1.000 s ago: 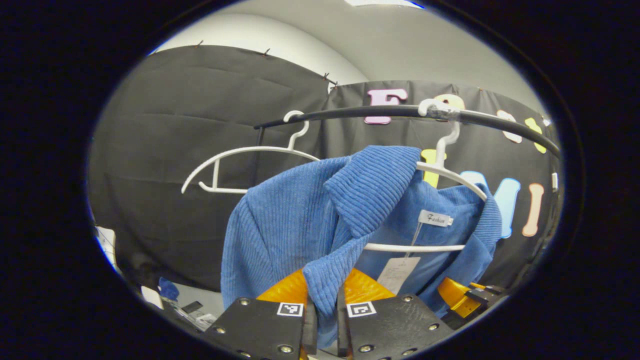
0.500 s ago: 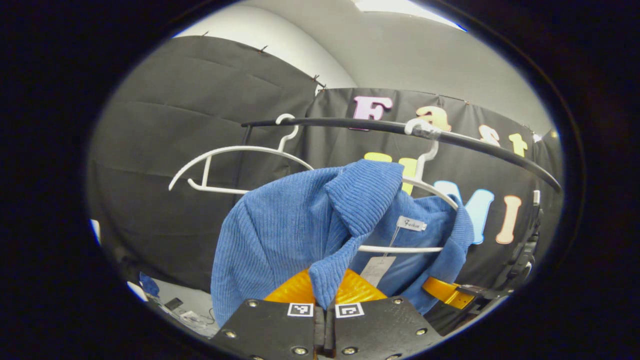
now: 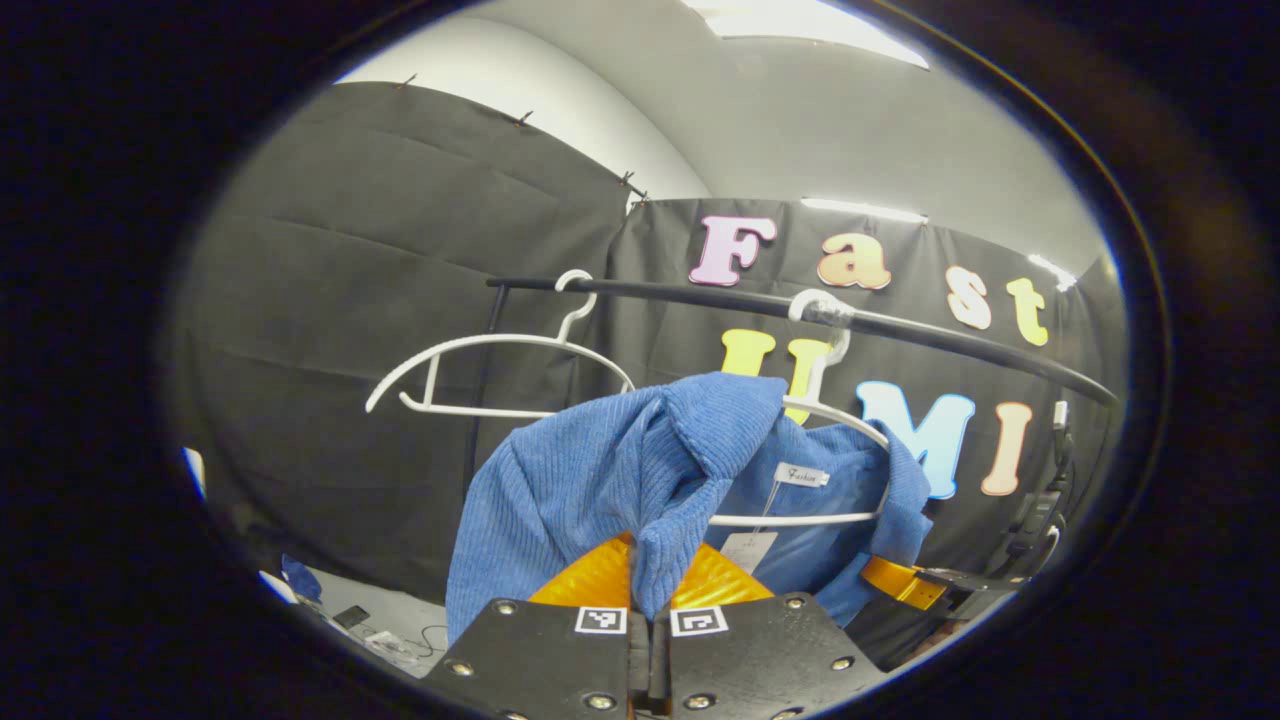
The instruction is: Grasp the clothes on the hanger with both hands and then place them into the laundry hamper below.
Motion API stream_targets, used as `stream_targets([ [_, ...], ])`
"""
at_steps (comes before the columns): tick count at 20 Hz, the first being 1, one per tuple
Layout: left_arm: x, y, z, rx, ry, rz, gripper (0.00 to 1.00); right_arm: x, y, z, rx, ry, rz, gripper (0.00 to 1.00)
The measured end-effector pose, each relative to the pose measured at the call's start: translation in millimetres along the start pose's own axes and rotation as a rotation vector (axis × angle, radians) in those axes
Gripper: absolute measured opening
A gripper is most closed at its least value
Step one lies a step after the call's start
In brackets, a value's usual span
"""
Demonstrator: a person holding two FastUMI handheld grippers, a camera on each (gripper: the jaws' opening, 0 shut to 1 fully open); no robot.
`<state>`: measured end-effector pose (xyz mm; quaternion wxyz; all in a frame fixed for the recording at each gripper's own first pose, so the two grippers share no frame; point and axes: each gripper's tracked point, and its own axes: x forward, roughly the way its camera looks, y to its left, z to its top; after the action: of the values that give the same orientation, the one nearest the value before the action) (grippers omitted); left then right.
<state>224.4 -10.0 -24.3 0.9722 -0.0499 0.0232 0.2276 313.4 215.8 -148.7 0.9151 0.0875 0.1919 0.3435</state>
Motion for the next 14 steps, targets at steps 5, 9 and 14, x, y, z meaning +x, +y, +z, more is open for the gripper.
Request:
stream_targets([
  [5,-8,16,32,0.023,-0.054,0.021,0.07,-1,-30,22,0.025,-0.053,-0.072,0.00],
  [9,-6,24,55,0.024,-0.104,0.040,0.07,-2,-43,40,0.018,-0.106,-0.117,0.00],
  [14,-8,40,87,0.042,-0.159,0.056,0.07,2,-57,57,0.030,-0.167,-0.163,0.00],
])
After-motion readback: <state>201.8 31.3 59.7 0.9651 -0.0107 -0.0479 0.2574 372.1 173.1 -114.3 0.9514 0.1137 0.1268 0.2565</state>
